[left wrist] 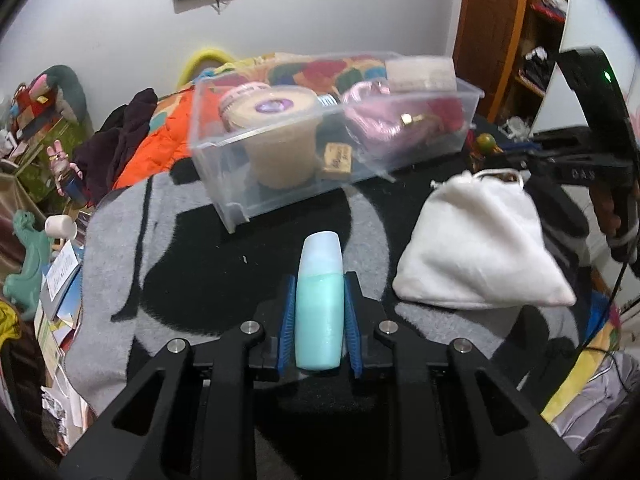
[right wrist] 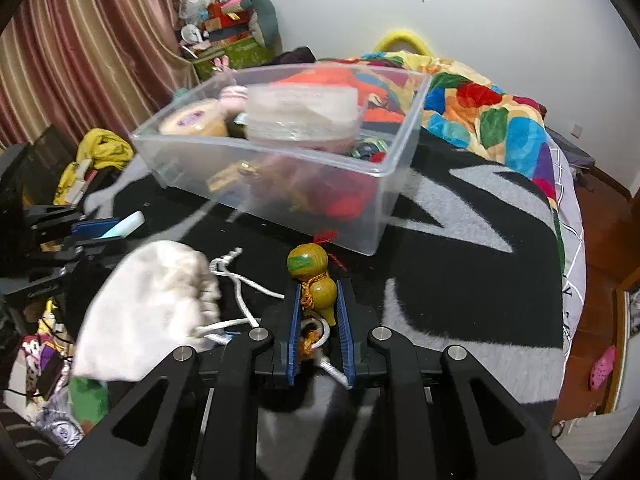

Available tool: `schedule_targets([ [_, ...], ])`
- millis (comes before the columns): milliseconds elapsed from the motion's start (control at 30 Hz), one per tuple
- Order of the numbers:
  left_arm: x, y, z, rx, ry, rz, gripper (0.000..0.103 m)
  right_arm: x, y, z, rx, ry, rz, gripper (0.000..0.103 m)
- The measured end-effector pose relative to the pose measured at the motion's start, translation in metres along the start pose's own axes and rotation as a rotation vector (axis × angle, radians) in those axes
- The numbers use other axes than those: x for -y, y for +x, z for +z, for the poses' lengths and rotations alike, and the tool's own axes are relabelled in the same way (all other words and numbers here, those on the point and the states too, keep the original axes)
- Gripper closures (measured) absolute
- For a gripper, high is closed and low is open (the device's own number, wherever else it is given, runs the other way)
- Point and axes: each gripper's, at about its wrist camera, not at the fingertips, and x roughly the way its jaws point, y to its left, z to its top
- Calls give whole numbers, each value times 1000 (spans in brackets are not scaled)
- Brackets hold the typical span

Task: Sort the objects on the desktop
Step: 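Grasp the teal bottle with the left tool while the right tool grasps the green gourd charm, then carry the teal bottle and gourd charm into the clear box and open both tools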

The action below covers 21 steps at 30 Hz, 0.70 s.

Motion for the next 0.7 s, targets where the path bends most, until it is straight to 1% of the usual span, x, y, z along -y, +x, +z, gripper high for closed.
schedule_targets([
  [200, -10, -19, 9, 65, -48, 3, 80, -8, -25, 9, 74, -11, 32, 88],
  [300, -16, -23, 18, 87, -75, -16, 80, -12, -37, 18, 110, -16, 48, 88],
  [400, -19, -26, 25, 100, -78, 2, 80, -17, -46, 28, 142, -27, 52, 88],
  [700, -40, -30, 49, 154, -131, 6, 80, -30, -47, 58, 195, -43, 80, 88],
])
